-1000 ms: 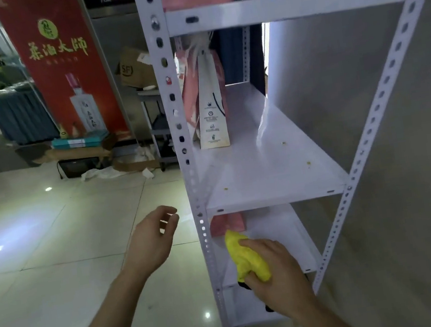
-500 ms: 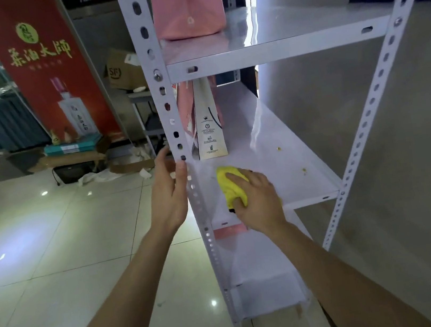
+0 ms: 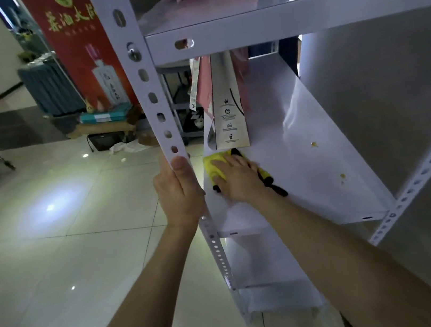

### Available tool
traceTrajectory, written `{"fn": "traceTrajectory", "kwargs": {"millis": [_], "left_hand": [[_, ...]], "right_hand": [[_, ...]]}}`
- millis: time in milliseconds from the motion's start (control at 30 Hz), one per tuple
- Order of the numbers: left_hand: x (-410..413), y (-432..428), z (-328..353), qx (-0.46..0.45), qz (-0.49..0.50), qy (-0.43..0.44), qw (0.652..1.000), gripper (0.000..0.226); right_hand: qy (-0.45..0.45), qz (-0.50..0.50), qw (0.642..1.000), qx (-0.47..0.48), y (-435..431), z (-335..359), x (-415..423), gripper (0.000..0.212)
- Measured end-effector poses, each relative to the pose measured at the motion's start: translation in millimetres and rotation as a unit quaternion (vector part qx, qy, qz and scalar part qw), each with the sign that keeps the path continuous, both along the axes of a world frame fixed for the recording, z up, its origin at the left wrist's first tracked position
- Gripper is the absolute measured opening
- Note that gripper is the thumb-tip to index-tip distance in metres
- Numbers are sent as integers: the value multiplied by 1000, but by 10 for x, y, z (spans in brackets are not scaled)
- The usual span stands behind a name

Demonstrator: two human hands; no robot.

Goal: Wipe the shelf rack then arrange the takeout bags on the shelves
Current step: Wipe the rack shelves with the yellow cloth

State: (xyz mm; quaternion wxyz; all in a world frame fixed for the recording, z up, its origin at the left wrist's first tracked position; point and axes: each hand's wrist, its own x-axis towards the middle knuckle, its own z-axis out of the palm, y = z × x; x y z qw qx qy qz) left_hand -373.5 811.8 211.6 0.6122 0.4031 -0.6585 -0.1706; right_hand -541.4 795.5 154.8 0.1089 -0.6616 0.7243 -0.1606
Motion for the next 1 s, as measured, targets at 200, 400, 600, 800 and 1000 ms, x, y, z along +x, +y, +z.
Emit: {"fn": "traceTrajectory", "kwargs": {"millis": [200,400,600,800,1000], "left_hand": [[-16,-10,7,-18,19,6,1000,73],[-32,-57,-34,-25,18,23,999,70],[-25,-29,14,-35,15,22,999,69],[-27,-22,30,-43,28,19,998,66],[-19,-65,22,-56,46,23,997,41]], "right_hand": [[19,-20,999,-31,225,-45,150,49],[-6,7,992,-123,1204,-391,223,44],[-15,7,1000,7,-44,31,53,51],[5,16,999,-47,183,-168,270,46],[-29,42,997,-52,1069,-251,-125,42]]}}
